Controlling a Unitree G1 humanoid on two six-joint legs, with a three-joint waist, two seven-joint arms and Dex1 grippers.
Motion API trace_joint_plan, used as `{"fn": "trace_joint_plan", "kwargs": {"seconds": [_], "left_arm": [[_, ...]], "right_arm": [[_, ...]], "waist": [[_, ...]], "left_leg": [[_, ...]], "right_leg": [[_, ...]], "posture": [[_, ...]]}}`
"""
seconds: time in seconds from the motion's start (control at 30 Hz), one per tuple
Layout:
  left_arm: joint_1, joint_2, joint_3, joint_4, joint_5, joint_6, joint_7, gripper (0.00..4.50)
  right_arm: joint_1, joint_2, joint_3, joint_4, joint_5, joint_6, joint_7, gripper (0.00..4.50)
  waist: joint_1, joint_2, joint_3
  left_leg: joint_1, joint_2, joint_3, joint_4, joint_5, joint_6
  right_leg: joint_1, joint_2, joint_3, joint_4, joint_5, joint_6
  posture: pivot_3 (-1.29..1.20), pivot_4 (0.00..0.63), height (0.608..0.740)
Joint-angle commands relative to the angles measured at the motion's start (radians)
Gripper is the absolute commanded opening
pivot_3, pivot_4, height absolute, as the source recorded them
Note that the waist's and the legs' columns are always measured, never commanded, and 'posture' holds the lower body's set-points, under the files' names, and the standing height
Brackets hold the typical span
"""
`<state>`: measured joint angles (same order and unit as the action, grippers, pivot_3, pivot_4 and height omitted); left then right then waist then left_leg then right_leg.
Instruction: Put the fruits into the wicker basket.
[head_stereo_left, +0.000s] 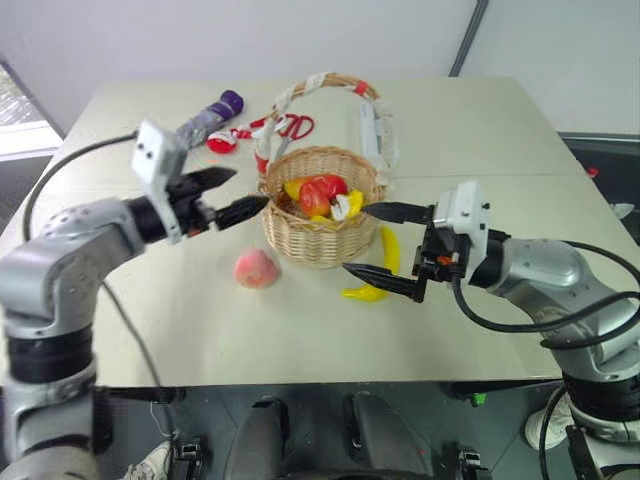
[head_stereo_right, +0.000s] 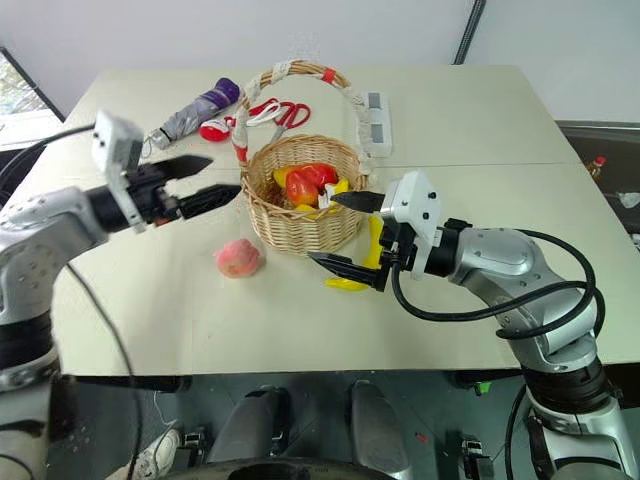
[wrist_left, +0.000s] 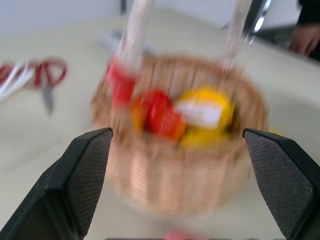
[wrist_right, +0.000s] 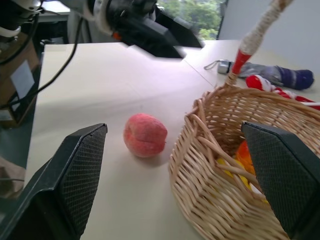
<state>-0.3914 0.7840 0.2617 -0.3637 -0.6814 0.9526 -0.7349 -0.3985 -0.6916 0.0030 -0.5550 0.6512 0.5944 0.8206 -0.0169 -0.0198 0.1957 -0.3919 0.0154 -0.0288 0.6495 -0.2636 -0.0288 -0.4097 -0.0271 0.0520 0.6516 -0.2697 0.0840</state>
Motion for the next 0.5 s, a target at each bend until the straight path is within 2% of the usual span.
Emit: {"fn": "trace_joint_plan", "kwargs": {"seconds": [0.03, 0.13, 0.27, 0.43, 0.5], "left_arm": [[0.071, 0.056, -0.016, -0.053, 0.048, -0.038, -0.015, 4.46], [0.113, 0.059, -0.092, -0.063, 0.095, -0.081, -0.016, 4.46], [0.069, 0.012, -0.209, -0.031, 0.14, -0.103, -0.005, 4.46], [0.02, 0.029, -0.381, 0.042, 0.266, -0.155, -0.039, 4.46], [-0.004, 0.019, -0.41, 0.079, 0.295, -0.157, -0.036, 4.46]], "right_arm": [[-0.029, -0.007, -0.003, 0.002, 0.005, -0.015, 0.031, 4.5], [-0.035, -0.009, 0.014, 0.017, -0.01, -0.021, 0.055, 4.5], [-0.039, 0.0, 0.025, 0.023, -0.024, -0.025, 0.059, 4.5], [-0.021, 0.001, 0.022, -0.002, -0.029, -0.014, 0.048, 4.5], [-0.011, 0.002, 0.018, -0.015, -0.027, -0.009, 0.04, 4.5]], "waist": [[0.006, 0.0, 0.0], [0.008, 0.0, 0.0], [0.005, 0.0, 0.0], [-0.003, 0.0, 0.0], [-0.001, 0.0, 0.0]], "left_leg": [[0.0, 0.0, 0.0, 0.0, 0.0, 0.0], [0.0, 0.0, -0.001, 0.0, 0.0, 0.0], [0.0, 0.0, 0.0, 0.0, 0.0, 0.0], [0.0, -0.001, 0.0, 0.0, 0.0, 0.0], [0.0, -0.001, 0.0, 0.0, 0.0, 0.0]], "right_leg": [[0.0, 0.0, 0.0, 0.0, 0.0, 0.0], [0.001, -0.001, -0.001, -0.002, 0.0, 0.0], [0.001, -0.001, -0.001, -0.002, 0.0, 0.0], [0.001, 0.001, 0.0, -0.002, 0.0, 0.0], [0.0, 0.002, -0.001, -0.001, 0.0, 0.0]], "posture": [[0.0, 0.15, 0.74], [0.0, 0.15, 0.74], [0.0, 0.15, 0.74], [0.0, 0.15, 0.74], [0.0, 0.15, 0.74]]}}
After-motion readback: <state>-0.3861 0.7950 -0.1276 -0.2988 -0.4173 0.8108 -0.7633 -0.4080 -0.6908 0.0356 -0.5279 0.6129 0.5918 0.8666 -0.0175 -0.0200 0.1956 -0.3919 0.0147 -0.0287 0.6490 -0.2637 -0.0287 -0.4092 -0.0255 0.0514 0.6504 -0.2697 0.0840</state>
